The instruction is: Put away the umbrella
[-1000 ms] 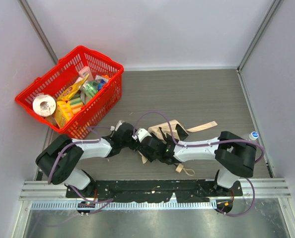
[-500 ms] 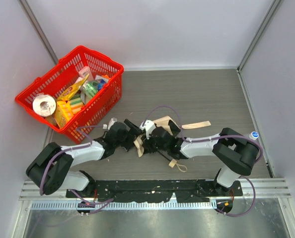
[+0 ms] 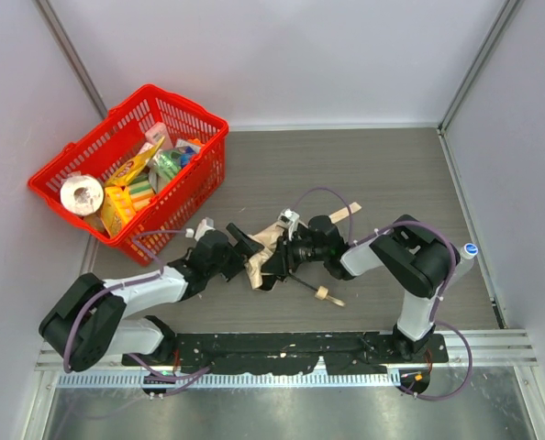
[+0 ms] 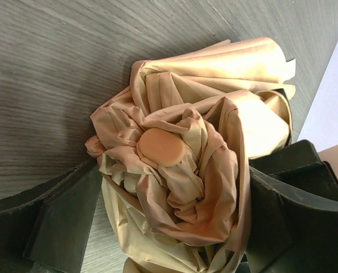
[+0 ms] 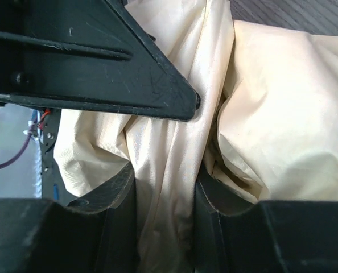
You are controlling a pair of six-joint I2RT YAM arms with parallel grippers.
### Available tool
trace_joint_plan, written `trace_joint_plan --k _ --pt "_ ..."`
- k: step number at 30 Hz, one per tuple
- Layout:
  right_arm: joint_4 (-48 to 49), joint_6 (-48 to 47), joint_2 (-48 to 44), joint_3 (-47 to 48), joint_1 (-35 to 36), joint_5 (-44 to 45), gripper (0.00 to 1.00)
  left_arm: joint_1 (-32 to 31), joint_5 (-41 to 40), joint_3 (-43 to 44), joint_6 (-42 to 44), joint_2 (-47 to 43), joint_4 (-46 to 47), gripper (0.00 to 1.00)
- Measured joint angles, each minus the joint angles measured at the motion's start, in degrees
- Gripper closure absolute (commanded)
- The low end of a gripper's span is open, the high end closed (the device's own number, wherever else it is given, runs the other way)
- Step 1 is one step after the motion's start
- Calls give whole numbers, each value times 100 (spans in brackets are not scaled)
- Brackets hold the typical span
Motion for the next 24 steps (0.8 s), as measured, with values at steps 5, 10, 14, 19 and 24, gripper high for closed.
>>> trace_joint_plan --k 5,10,14,19,24 --pt "348 372 240 20 -164 -348 99 0 -17 0 -59 271 297 25" --pt "413 570 319 22 -223 -367 99 0 -13 -61 -245 686 870 65" --pt "317 586 361 61 -236 -396 95 0 17 -85 -546 885 1180 96" --pt "-793 313 70 374 -170 -203 54 0 28 -98 -645 890 1191 100" --pt "-2990 -162 -778 835 197 798 45 0 157 -195 -623 868 1311 100"
